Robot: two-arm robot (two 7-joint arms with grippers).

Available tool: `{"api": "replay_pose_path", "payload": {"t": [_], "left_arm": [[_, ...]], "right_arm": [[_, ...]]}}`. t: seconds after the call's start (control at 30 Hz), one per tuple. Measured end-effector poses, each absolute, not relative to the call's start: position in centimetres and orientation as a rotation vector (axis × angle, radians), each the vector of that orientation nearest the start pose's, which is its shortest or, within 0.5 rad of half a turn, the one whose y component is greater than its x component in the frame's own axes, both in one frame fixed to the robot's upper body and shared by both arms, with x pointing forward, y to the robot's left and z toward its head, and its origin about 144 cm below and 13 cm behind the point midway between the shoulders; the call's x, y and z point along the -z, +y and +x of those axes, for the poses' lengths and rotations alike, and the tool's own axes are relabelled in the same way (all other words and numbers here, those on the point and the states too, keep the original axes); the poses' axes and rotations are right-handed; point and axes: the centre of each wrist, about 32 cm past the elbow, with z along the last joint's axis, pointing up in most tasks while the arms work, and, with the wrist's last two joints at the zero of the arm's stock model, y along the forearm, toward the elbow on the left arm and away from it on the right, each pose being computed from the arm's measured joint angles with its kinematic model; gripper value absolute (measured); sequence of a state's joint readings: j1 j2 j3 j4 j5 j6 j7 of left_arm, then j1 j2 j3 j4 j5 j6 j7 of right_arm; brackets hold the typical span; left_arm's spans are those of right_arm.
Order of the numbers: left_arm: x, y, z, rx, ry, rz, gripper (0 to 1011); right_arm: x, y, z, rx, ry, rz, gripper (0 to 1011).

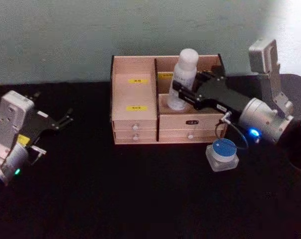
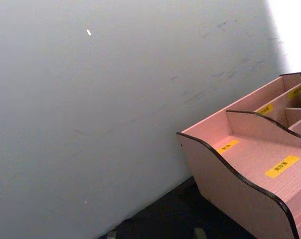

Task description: Pick up the facial cleanser and watermelon frost from the table and place them into the tiered storage box.

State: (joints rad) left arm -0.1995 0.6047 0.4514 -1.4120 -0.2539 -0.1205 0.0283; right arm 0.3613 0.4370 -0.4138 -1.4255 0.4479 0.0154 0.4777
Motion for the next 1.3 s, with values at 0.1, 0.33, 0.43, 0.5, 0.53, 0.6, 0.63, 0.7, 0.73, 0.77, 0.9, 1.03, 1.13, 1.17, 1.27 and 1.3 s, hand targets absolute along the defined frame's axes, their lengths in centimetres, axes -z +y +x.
{"api": "replay_pose_path", "payload": {"t": [0.1, 0.33, 0.43, 0.5, 0.53, 0.6, 0.63, 0.7, 0.73, 0.77, 0.9, 1.03, 1.13, 1.17, 1.27, 1.3], "left_arm": [[-114.0, 31.0, 48.9, -1.248, -0.285, 0.305, 1001], [-114.0, 31.0, 48.9, -1.248, -0.285, 0.304, 1001], [-114.0, 31.0, 48.9, -1.248, -0.285, 0.304, 1001], [-114.0, 31.0, 48.9, -1.248, -0.285, 0.304, 1001], [-114.0, 31.0, 48.9, -1.248, -0.285, 0.304, 1001], [-114.0, 31.0, 48.9, -1.248, -0.285, 0.304, 1001], [-114.0, 31.0, 48.9, -1.248, -0.285, 0.304, 1001], [-114.0, 31.0, 48.9, -1.248, -0.285, 0.304, 1001], [-114.0, 31.0, 48.9, -1.248, -0.285, 0.304, 1001], [-114.0, 31.0, 48.9, -1.248, -0.285, 0.304, 1001], [-114.0, 31.0, 48.9, -1.248, -0.285, 0.304, 1001], [-114.0, 31.0, 48.9, -1.248, -0.285, 0.304, 1001], [-114.0, 31.0, 48.9, -1.248, -0.285, 0.304, 1001], [-114.0, 31.0, 48.9, -1.248, -0.285, 0.304, 1001], [-114.0, 31.0, 48.9, -1.248, -0.285, 0.304, 1001], [-114.0, 31.0, 48.9, -1.248, -0.285, 0.304, 1001]], "right_arm": [[-120.2, -25.5, 54.6, 0.820, -0.079, -0.046, 593], [-120.3, -25.7, 56.2, 0.883, -0.079, -0.023, 593], [-120.3, -25.7, 56.8, 0.897, -0.080, -0.022, 593], [-120.2, -25.6, 57.4, 0.905, -0.080, -0.023, 593], [-120.2, -25.6, 57.5, 0.906, -0.079, -0.024, 593], [-120.2, -25.5, 57.9, 0.910, -0.078, -0.027, 593], [-120.2, -25.4, 58.1, 0.910, -0.078, -0.028, 593], [-120.0, -25.3, 58.5, 0.912, -0.078, -0.034, 593], [-120.0, -25.2, 58.6, 0.911, -0.077, -0.034, 593], [-120.0, -25.1, 58.9, 0.912, -0.077, -0.036, 593], [-119.9, -24.9, 59.4, 0.911, -0.075, -0.042, 593], [-119.7, -24.6, 59.9, 0.909, -0.073, -0.049, 593], [-119.6, -24.5, 60.3, 0.908, -0.069, -0.058, 593], [-119.6, -24.5, 60.4, 0.908, -0.069, -0.060, 593], [-119.5, -24.4, 60.6, 0.906, -0.066, -0.065, 593], [-119.4, -24.3, 60.6, 0.905, -0.063, -0.070, 593]]}}
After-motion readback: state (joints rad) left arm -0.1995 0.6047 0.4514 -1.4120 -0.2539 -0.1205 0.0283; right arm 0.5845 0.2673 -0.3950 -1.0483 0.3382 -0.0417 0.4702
